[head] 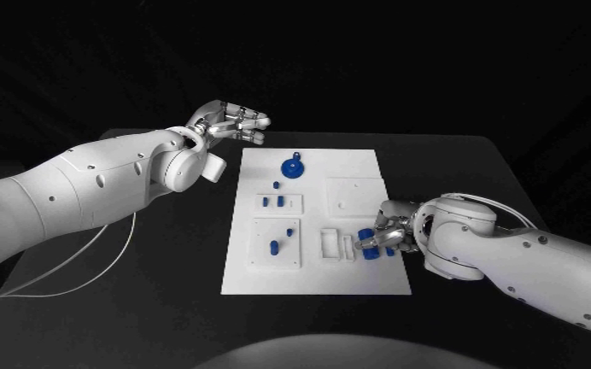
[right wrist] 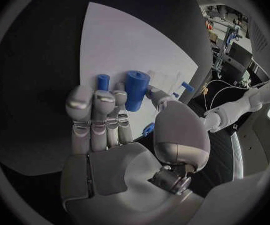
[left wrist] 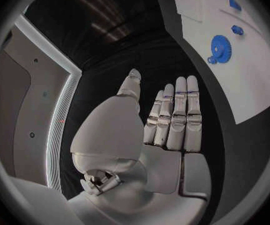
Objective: Assemble the parts on the task board
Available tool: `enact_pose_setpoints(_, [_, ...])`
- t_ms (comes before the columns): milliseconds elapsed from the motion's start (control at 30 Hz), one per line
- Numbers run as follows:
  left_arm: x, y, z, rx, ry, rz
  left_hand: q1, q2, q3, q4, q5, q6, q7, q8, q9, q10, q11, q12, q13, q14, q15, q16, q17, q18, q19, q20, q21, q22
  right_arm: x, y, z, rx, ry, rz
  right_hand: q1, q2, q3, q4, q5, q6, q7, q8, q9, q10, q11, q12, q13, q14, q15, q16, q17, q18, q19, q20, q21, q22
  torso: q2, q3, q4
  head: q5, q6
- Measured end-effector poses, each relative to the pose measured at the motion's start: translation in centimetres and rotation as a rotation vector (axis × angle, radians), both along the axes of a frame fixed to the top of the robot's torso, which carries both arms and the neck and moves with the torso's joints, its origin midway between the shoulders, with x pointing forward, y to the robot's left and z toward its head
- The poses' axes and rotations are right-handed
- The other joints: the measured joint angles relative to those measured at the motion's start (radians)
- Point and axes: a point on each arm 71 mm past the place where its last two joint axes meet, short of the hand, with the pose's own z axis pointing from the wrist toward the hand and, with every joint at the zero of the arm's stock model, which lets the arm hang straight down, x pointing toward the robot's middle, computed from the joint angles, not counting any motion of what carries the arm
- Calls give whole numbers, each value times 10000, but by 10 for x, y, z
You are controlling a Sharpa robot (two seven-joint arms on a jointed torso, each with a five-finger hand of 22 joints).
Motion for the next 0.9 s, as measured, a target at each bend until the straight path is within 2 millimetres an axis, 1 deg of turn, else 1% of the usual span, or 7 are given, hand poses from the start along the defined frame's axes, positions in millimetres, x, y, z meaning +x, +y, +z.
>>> enact_pose_setpoints(67, [0, 0, 0, 1, 11, -10, 0, 0, 0, 0, 0, 0, 0, 0, 0, 0, 0, 0, 0, 0, 0, 0, 0, 0, 0, 0, 0, 0, -1, 0, 0, 41, -38, -53, -112, 112, -89, -89, 309, -1, 1, 0, 87, 33, -33, 0, 0, 1, 0, 0, 14, -1, 0, 0, 39, 0, 0, 3, 0, 14, -1])
enact_pose_setpoints(233, [0, 0, 0, -22, 60, -106, -52, 52, 0, 0, 47, -72, 0, 0, 0, -54, 53, 0, 0, 0, 0, 0, 0, -1, 0, 0, 53, -74, -2, -2, 1, 328, 36, -360, -262, 262, -196, -197, 695, -83, -24, -151, 162, 21, -48, 0, -1, 2, 0, 0, 14, 1, 0, 0, 39, 0, 1, 7, 0, 36, -1])
enact_pose_setpoints(333, [-1, -1, -1, -44, 108, -211, -52, 52, 0, 0, 47, -106, 35, 0, 0, -53, 53, 0, 0, 0, 0, 0, -1, 0, 0, 0, 53, -88, -2, -3, 3, 648, 180, -611, -315, 316, -224, -226, 730, -232, -94, -162, 65, -8, -68, 1, -1, 3, 0, 13, 14, 3, 0, 0, 39, 0, 1, 5, 0, 39, -7])
enact_pose_setpoints(400, [-1, -1, -1, -56, 141, -280, -52, 52, 0, 0, 47, -106, 35, 0, 0, -54, 53, 0, 0, 0, 0, 0, -1, 0, 0, 0, 53, -96, -2, -2, 7, 910, 285, -765, -335, 335, -115, -442, 808, -281, -137, -135, 68, -8, -67, 1, -1, 3, -1, 37, 14, 3, 0, 0, 39, 0, 1, 3, 0, 40, -8])
enact_pose_setpoints(500, [-1, -2, -1, -68, 187, -362, -52, 52, 0, 0, 47, -106, 35, 0, 0, -53, 53, 0, 2, 0, 0, 0, -1, 0, 0, 0, 53, -110, 0, 2, 16, 1329, 362, -923, -345, 346, -199, -525, 893, -225, -130, -98, 164, -8, -66, 1, -1, 3, -1, 37, 13, 2, 0, 0, 39, -1, 1, -3, -1, 40, -9])
enact_pose_setpoints(633, [-1, -2, -2, -78, 241, -456, -52, 52, 0, 0, 47, -106, 35, 0, 0, -53, 53, 0, 9, 0, 0, 0, -1, -1, -1, 0, 53, -122, 3, 8, 28, 1779, 454, -996, -345, 346, -287, -613, 961, -225, -130, -98, 160, -9, -65, 1, -15, 3, -1, 37, 10, 3, 0, 1, 39, -1, 1, -10, -1, 28, 6])
enact_pose_setpoints(900, [-2, -3, -3, -75, 335, -595, -99, 99, 0, 0, 47, -106, 35, 0, 0, -88, 19, 0, 8, 0, 0, 0, -2, 0, 0, 0, 53, -152, 3, 27, 34, 2270, 738, -801, -345, 346, -420, -748, 961, -225, -128, -98, -23, -23, -50, -39, -46, 2, 0, 37, 2, 3, -1, 1, 39, -1, 8, -10, -1, 69, 18])
